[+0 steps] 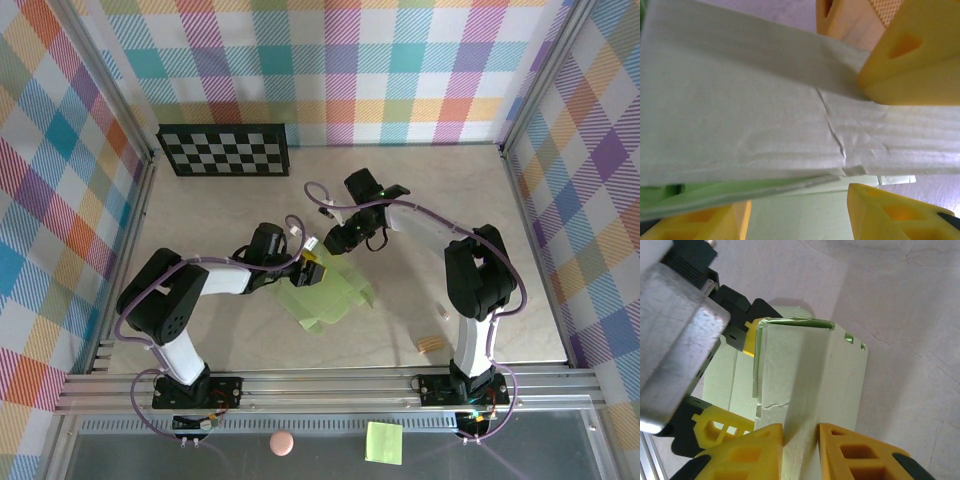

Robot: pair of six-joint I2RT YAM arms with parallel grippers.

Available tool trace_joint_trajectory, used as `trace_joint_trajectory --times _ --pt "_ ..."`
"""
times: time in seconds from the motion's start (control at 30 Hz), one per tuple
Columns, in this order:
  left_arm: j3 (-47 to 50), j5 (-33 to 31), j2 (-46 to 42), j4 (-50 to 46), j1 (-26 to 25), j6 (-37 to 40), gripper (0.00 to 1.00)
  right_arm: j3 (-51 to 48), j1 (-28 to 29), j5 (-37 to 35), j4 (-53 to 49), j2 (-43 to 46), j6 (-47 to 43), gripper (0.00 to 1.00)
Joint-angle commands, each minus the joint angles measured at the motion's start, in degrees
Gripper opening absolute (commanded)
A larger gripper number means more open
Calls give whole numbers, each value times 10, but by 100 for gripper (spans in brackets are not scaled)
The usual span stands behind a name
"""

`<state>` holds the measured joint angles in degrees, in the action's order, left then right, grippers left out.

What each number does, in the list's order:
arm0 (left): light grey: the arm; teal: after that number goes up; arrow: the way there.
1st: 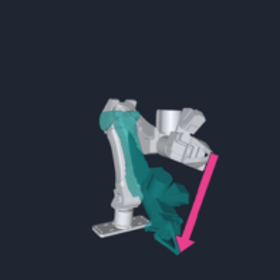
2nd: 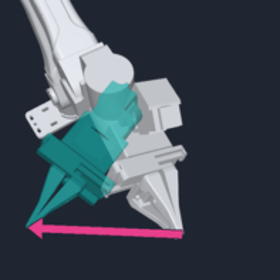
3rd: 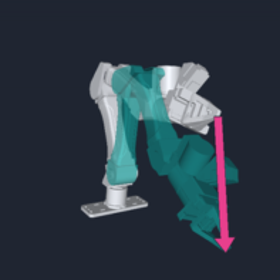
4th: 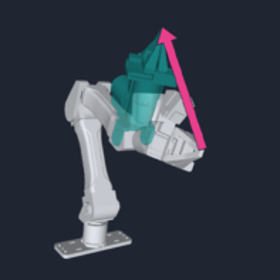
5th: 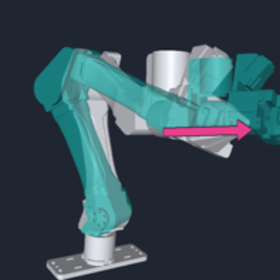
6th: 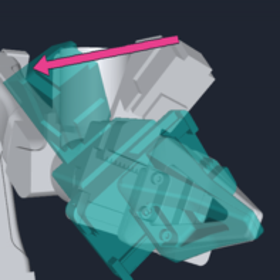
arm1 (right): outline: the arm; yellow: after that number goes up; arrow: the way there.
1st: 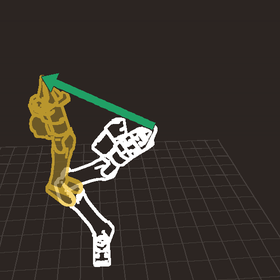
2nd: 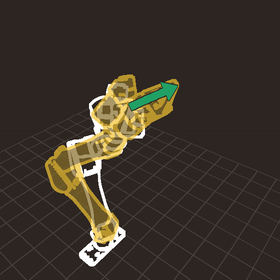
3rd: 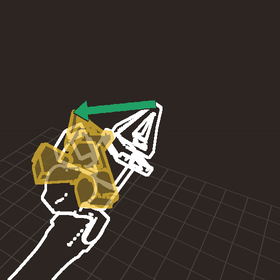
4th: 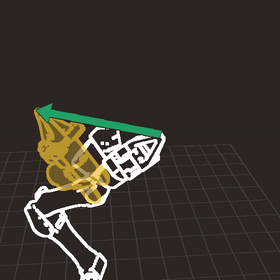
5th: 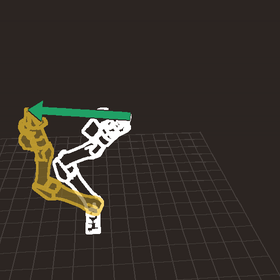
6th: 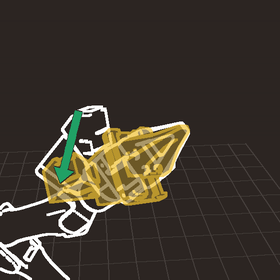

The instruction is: Fold the paper box

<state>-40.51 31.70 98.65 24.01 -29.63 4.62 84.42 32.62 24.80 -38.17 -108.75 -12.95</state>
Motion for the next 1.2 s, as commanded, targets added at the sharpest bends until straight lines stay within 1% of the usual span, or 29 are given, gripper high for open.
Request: trace_joint_trajectory --times 0.0,0.1,0.23,0.37,0.5,0.57,0.63,0.7,0.77,0.83,0.9,0.93,1.03,1.17 --pt "-16 0 10 13 -11 14 53 -6 5 17 -13 -20 -20 25" --pt "-4 -21 -10 12 -11 21 53 -7 0 6 -10 -19 -18 23" --pt "29 -52 -58 15 -11 23 52 -8 -10 6 -9 -15 -21 22" --pt "55 -90 -119 3 -8 43 53 -2 -13 7 -18 -17 -29 22" --pt "34 -110 -166 -74 -3 110 54 -1 -16 8 -20 -17 -33 22" --pt "21 -80 -177 -83 9 138 54 0 -17 7 -21 -16 -36 22" --pt "0 -91 -183 -112 11 174 54 0 -18 6 -22 -16 -36 22" --pt "-28 -111 -186 -150 16 212 54 0 -18 6 -22 -16 -36 22" --pt "-61 -127 -186 -202 23 267 54 3 -18 8 -23 -16 -37 22" --pt "-78 -129 -179 -237 35 323 54 5 -18 9 -24 -19 -37 22" --pt "-94 -111 -166 -270 50 366 54 7 -18 9 -24 -20 -37 23" --pt "-107 -104 -157 -287 58 374 56 10 -18 9 -25 -20 -37 23" --pt "-145 -64 -119 -345 75 403 56 14 -19 8 -27 -23 -37 23" --pt "-148 -44 -77 -325 77 430 58 21 -18 15 -31 -28 -39 23"
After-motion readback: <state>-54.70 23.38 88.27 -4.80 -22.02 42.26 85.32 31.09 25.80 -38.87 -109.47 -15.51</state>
